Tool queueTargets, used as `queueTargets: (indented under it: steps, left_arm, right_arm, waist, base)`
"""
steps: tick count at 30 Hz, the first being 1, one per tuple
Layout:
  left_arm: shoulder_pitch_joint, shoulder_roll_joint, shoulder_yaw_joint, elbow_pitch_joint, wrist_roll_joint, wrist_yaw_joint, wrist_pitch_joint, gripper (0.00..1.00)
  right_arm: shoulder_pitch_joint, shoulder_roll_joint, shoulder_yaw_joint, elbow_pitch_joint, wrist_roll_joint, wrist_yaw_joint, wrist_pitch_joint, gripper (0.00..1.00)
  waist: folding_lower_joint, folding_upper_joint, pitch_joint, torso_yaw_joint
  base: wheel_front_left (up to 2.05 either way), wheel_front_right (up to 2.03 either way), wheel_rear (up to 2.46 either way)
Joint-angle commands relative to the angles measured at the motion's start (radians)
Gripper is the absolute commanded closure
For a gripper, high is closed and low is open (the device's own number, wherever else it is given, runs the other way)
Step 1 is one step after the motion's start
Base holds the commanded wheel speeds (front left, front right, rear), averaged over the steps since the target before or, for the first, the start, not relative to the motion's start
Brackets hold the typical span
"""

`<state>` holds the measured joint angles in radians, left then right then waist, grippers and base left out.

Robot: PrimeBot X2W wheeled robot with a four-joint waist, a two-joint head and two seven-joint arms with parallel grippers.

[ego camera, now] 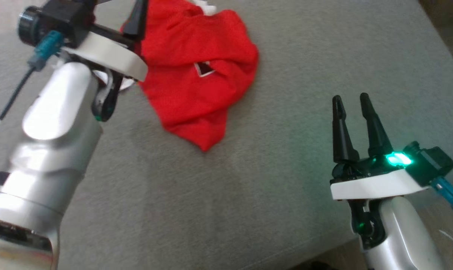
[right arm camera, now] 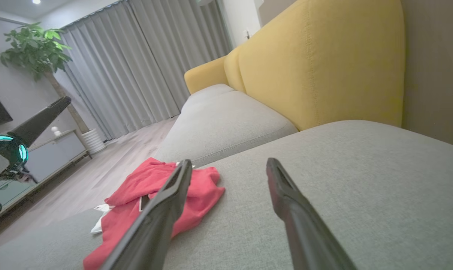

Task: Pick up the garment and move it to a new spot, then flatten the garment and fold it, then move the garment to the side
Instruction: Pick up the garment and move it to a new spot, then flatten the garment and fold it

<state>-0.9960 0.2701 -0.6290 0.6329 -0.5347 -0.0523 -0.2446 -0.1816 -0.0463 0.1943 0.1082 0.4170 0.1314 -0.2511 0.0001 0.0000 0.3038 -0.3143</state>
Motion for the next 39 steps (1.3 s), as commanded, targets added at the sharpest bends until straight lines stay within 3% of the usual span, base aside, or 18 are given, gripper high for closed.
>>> queueTargets:
  steps: [1,7,13,17,19,24,29,39]
  left_arm:
    - [-0.034,0.041,0.055,-0.027,-0.003,-0.004,-0.011,0.0]
    - [0.088,0.094,0.121,-0.119,0.017,-0.005,-0.017,0.0]
    - [0.322,0.102,0.202,-0.285,0.057,0.017,-0.017,0.0]
    - [0.507,0.056,0.263,-0.384,0.07,0.034,-0.017,0.0]
    - [0.605,0.005,0.318,-0.414,0.04,0.045,-0.017,0.0]
    - [0.78,-0.071,0.38,-0.458,0.099,0.037,-0.017,0.0]
    - [0.835,-0.129,0.417,-0.464,0.143,0.002,-0.017,0.0]
    - [0.84,-0.194,0.45,-0.439,0.242,-0.055,-0.017,0.0]
  right_arm:
    - [-0.016,-0.004,0.011,-0.031,-0.014,-0.001,-0.011,0.0]
    - [-0.001,-0.004,-0.021,-0.018,-0.046,-0.001,-0.011,0.0]
    - [0.026,-0.004,-0.046,0.006,-0.078,-0.001,-0.011,0.0]
    - [0.044,-0.004,-0.047,0.021,-0.09,-0.001,-0.011,0.0]
    - [0.052,-0.004,-0.042,0.027,-0.092,-0.001,-0.011,0.0]
    - [0.068,-0.004,-0.035,0.045,-0.107,-0.001,-0.011,0.0]
    - [0.079,-0.004,-0.041,0.052,-0.12,-0.001,-0.011,0.0]
    - [0.074,-0.004,-0.031,0.064,-0.108,-0.001,-0.011,0.0]
  waist:
    - [-0.0001,0.0,-0.025,0.056]
    - [-0.0001,0.0,-0.071,0.171]
    - [-0.0001,0.0,-0.125,0.278]
    - [-0.0001,0.0,-0.158,0.33]
    - [-0.0001,0.0,-0.175,0.345]
    - [-0.0001,0.0,-0.206,0.362]
    - [-0.0001,0.0,-0.22,0.377]
    - [-0.0001,0.0,-0.202,0.408]
  base:
    - [0.0,0.0,0.0]
    - [0.0,0.0,0.0]
    - [0.0,0.0,0.0]
    - [0.0,0.0,0.0]
    - [0.0,0.0,0.0]
    - [0.0,0.0,0.0]
    - [0.0,0.0,0.0]
    - [0.0,0.0,0.0]
